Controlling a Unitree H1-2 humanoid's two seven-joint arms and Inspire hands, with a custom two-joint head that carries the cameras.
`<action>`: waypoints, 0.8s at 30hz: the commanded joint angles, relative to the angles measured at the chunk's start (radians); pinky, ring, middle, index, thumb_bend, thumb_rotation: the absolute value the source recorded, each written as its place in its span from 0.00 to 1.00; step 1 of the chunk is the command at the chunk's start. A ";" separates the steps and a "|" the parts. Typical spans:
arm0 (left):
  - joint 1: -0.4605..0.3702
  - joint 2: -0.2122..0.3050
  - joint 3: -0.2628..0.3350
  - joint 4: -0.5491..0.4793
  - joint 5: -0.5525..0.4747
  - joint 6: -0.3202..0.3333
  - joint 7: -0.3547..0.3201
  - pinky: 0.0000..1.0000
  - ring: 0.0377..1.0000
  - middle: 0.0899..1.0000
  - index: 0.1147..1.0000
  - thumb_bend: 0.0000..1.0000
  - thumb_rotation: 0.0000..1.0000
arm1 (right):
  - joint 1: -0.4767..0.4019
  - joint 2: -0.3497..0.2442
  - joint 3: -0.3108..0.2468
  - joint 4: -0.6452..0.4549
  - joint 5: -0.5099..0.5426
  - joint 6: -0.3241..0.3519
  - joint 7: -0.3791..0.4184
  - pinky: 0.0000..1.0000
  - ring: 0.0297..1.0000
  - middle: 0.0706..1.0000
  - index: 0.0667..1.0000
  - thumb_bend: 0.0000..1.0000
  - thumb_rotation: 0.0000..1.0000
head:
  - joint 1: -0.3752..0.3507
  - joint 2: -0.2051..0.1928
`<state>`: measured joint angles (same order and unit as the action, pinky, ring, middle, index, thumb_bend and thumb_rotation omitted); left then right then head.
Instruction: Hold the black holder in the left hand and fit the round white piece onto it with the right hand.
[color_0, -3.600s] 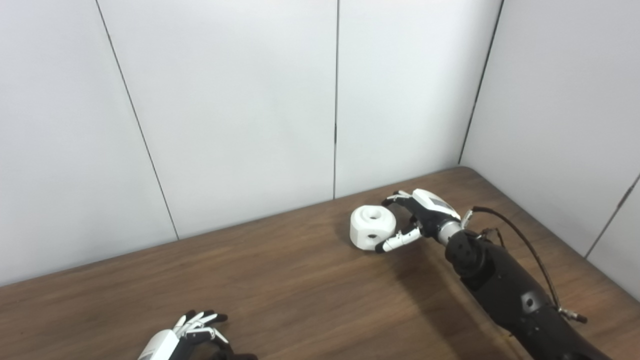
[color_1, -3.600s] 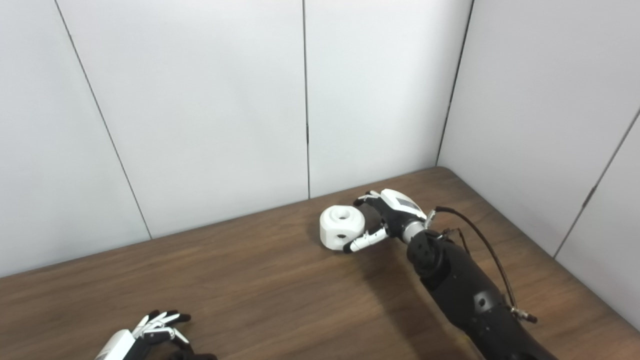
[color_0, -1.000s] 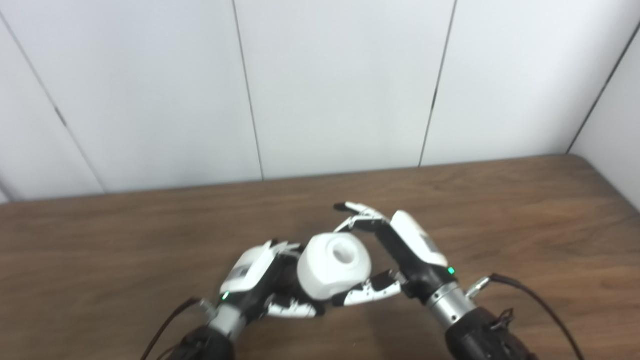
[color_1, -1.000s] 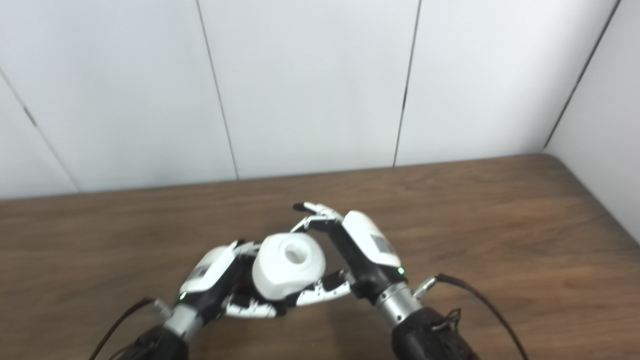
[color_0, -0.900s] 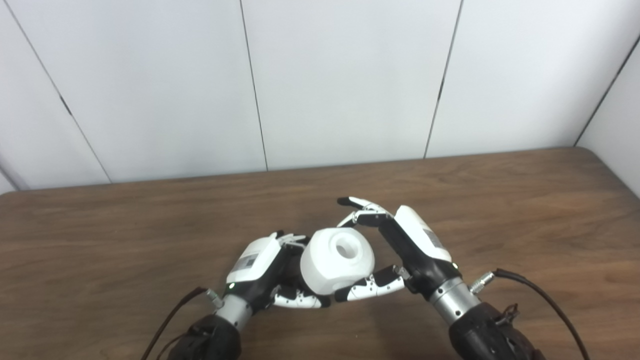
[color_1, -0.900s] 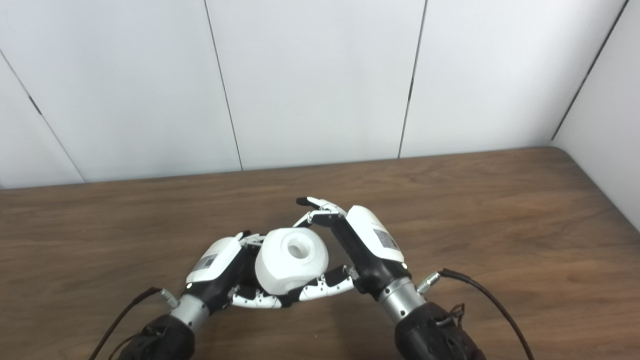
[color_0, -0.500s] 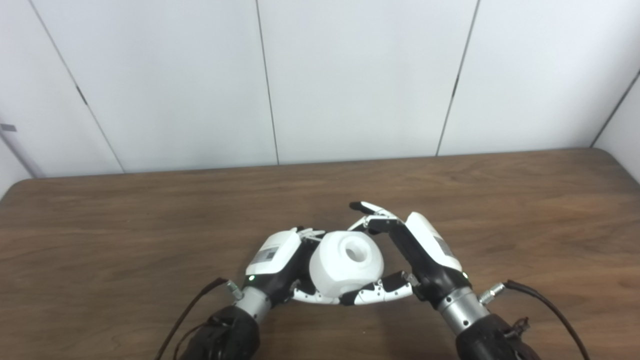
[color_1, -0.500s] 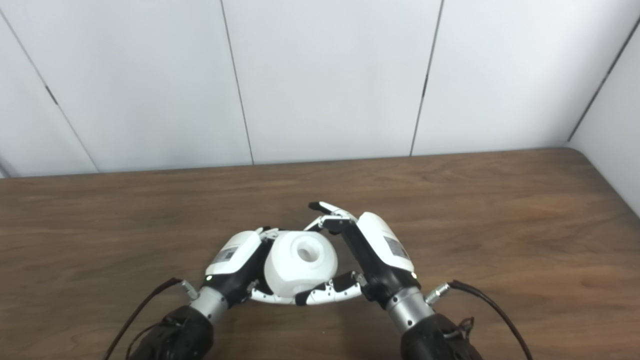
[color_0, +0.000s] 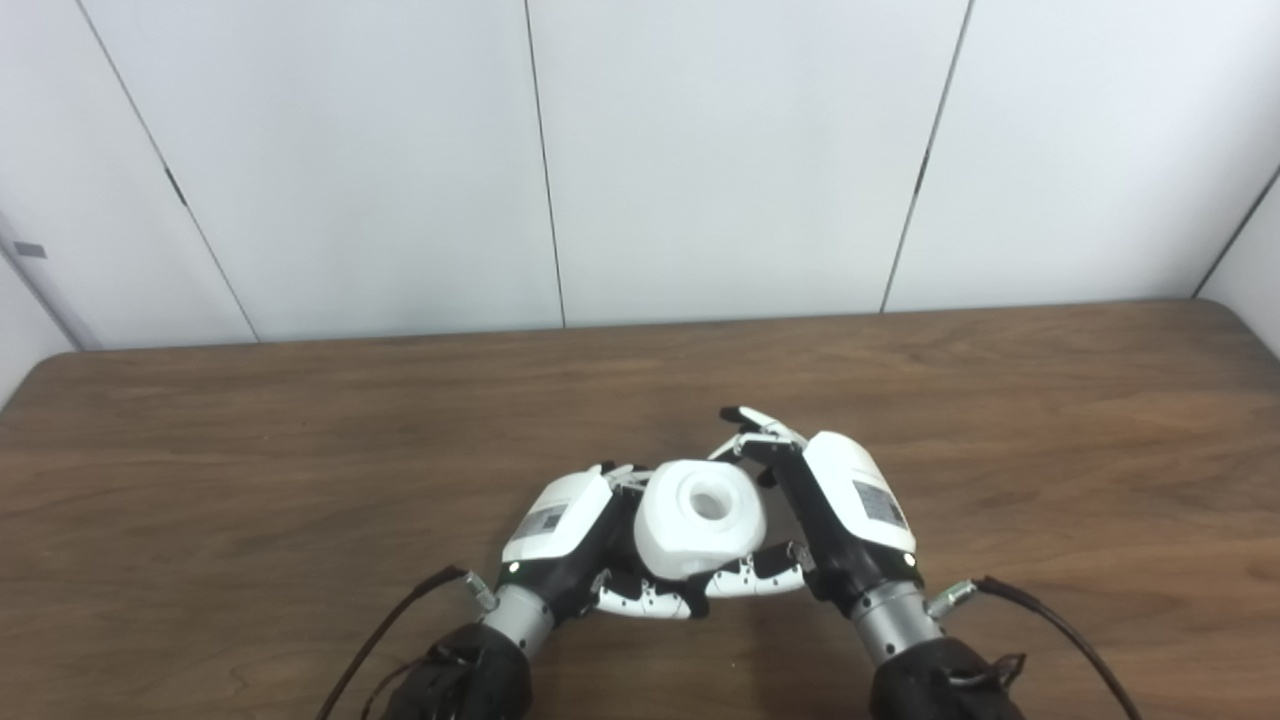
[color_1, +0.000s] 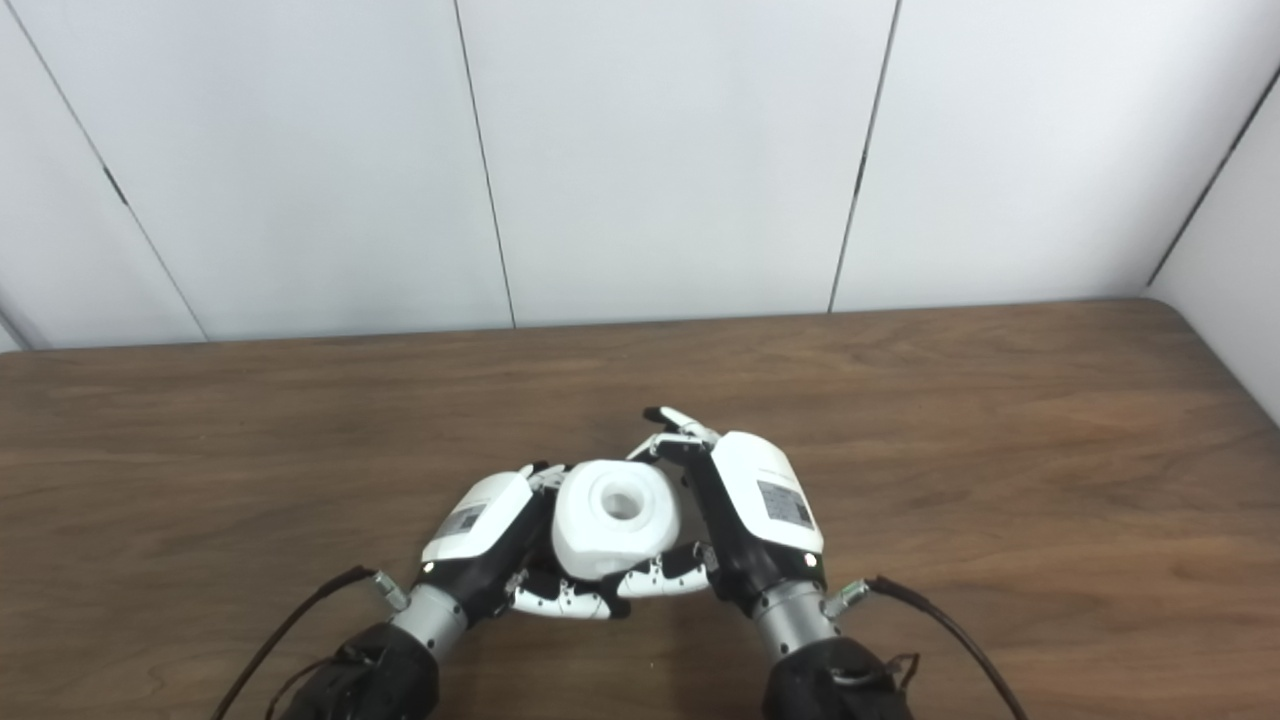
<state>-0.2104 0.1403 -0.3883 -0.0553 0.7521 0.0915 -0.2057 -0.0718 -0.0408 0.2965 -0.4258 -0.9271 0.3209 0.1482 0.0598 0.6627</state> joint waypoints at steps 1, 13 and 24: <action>-0.017 -0.009 0.000 -0.040 -0.001 -0.004 0.016 1.00 0.92 0.85 0.41 0.52 0.05 | -0.034 0.014 0.002 -0.006 -0.032 -0.017 -0.030 0.66 0.85 0.87 0.44 0.51 0.14 | -0.002 0.003; -0.020 -0.016 -0.004 -0.038 0.002 0.001 0.018 1.00 0.92 0.85 0.41 0.52 0.05 | -0.036 0.006 -0.020 -0.042 -0.039 -0.008 0.004 0.68 0.85 0.88 0.44 0.51 0.14 | 0.010 0.016; -0.031 -0.029 -0.014 -0.028 0.016 0.010 0.023 1.00 0.92 0.85 0.41 0.52 0.05 | -0.034 0.004 -0.019 -0.092 -0.042 -0.016 0.046 0.65 0.84 0.87 0.44 0.51 0.14 | 0.025 0.021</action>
<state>-0.2057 0.1262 -0.4024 -0.0668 0.7577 0.1025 -0.2049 -0.0836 -0.0443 0.2793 -0.4648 -0.9641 0.3226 0.2012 0.0843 0.6841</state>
